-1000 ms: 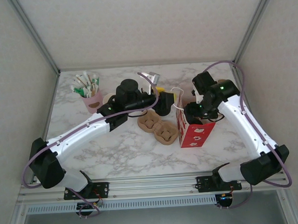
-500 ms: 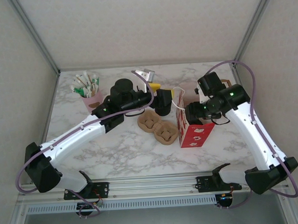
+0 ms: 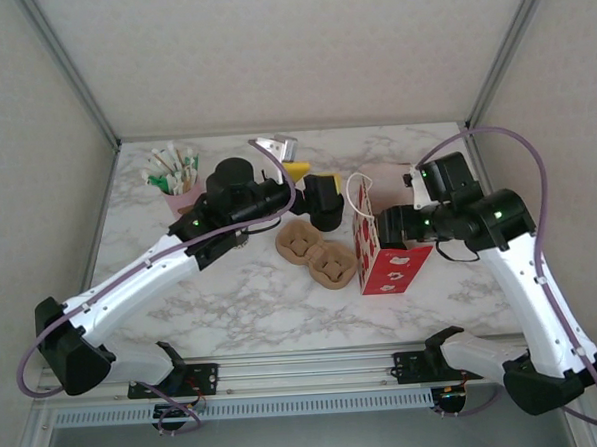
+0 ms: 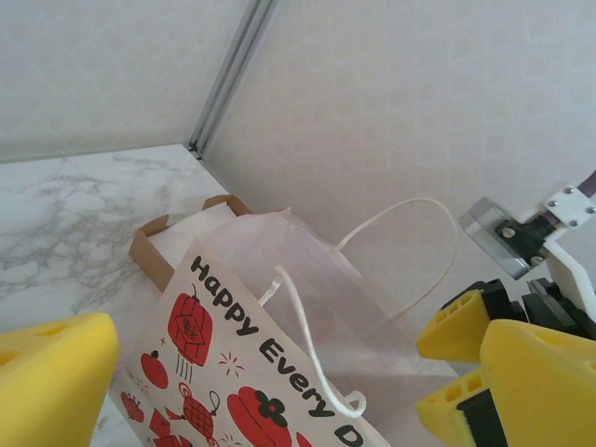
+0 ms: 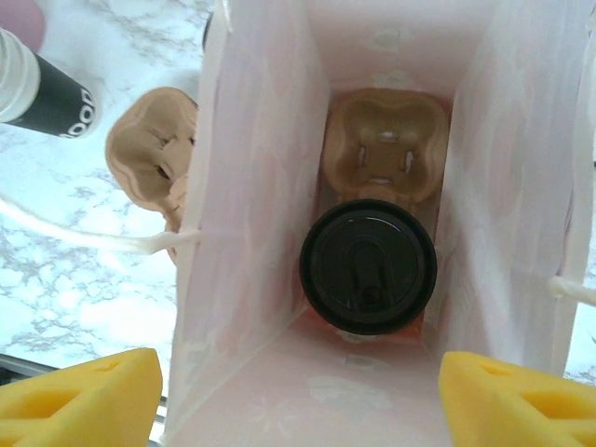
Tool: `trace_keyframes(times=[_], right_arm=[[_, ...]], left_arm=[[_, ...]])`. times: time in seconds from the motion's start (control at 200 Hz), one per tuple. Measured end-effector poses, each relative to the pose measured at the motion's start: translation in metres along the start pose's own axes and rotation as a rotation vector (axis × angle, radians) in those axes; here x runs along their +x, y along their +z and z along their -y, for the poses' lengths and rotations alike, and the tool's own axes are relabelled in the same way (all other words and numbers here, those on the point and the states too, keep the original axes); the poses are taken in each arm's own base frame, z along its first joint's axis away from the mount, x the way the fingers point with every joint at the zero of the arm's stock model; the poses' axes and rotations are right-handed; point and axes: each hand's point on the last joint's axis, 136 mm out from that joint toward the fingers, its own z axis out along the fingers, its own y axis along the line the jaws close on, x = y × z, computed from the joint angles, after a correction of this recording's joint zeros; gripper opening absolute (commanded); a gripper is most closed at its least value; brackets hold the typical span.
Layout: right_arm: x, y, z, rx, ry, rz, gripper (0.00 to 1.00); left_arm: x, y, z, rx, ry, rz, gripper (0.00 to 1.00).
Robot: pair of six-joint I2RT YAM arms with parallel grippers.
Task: Pack the takeout coffee
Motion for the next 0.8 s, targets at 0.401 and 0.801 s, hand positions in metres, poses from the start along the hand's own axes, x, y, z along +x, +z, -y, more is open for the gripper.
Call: trace_keyframes(times=[0.401,0.801], right_arm=[[0.006,-0.047,-0.01,-0.104,-0.012,0.167,0.84],[0.032,-0.085,-0.022,-0.245,0.009,0.258,0.92]], left_arm=[[-0.004,-0.027,0.001,-0.023,-0.005,0.034,1.0],[0.003,-0.069,-0.001,-0.042,-0.068,0.076,1.0]])
